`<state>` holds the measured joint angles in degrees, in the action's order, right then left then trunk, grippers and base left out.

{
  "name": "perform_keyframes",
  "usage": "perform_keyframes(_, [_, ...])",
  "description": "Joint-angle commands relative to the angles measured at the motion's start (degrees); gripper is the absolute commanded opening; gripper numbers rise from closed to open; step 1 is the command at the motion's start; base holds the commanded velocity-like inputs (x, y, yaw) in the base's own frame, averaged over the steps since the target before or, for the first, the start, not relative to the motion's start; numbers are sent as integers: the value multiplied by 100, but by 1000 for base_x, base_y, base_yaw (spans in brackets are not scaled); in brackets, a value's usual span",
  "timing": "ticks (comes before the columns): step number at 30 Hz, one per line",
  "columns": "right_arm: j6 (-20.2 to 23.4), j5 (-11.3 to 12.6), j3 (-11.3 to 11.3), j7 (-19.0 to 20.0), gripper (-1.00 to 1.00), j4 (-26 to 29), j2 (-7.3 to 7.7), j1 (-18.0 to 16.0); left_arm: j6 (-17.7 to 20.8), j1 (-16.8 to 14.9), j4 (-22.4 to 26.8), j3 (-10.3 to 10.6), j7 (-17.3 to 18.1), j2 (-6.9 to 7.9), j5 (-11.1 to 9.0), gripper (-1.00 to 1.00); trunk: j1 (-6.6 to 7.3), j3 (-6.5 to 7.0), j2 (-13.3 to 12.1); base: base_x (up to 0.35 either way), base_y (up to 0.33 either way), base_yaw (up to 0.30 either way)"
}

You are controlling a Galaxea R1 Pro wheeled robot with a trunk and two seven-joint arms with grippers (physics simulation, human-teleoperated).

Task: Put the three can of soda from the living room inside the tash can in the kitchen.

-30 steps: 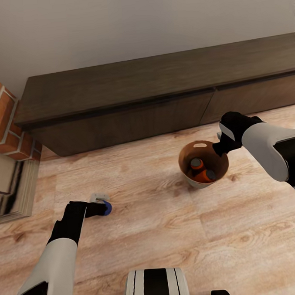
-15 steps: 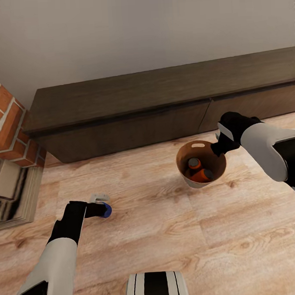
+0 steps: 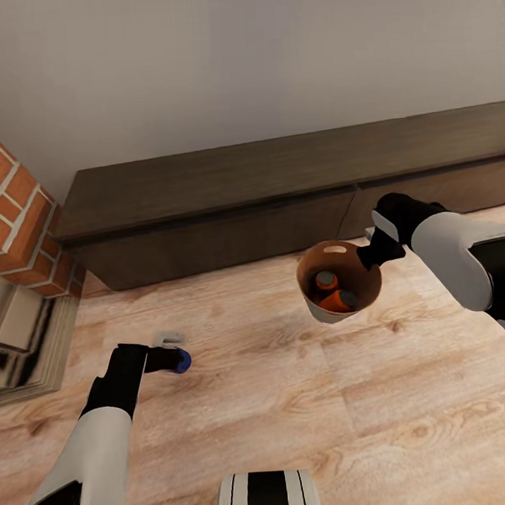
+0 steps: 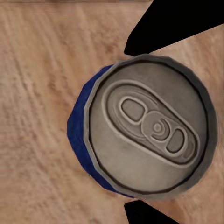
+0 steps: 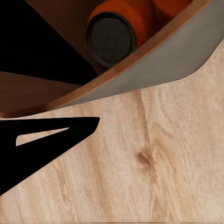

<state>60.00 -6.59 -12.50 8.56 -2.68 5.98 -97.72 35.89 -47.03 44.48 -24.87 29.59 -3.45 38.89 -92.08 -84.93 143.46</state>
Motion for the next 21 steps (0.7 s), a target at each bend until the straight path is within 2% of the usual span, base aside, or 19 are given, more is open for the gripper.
perform_keyframes(1, [0, 16, 16, 0, -100, 1, 0, 12, 46, 2, 12, 0, 9, 6, -1, -100, 2, 23, -2, 0, 0, 0])
perform_keyframes(8, [0, 40, 36, 27, -100, 12, -3, 280, 215, 9, 13, 0, 255, 32, -11, -100, 20, 178, -11, 0, 0, 0])
perform_keyframes(10, [0, 43, 37, 44, -100, 17, -6, 381, 235, 3, 16, 2, 409, 35, -10, -100, 25, 222, -14, 0, 0, 0])
perform_keyframes(13, [0, 49, 37, 62, -100, 20, -7, 498, 482, -29, 74, 18, 764, 61, -10, -100, 33, 289, -18, 0, 0, 0])
perform_keyframes(16, [0, 51, 45, 80, -100, 24, 13, 620, 733, -154, 231, 26, 1220, 242, 2, -100, 41, 355, -22, 0, 0, 0])
perform_keyframes(19, [0, 49, 111, 299, -100, 27, 37, 759, 1223, -472, 354, 32, 2100, 560, 14, -100, 106, 409, -142, 0, 0, 0])
perform_keyframes(20, [0, 48, 116, 330, -100, 28, 39, 784, 1282, -532, 364, 33, 2302, 613, 17, -100, 128, 427, -182, 0, 0, 0])
perform_keyframes(21, [0, 46, 126, 374, -100, 29, 44, 842, 1370, -653, 378, 35, 2733, 725, 32, -100, 150, 445, -222, 0, 0, 0])
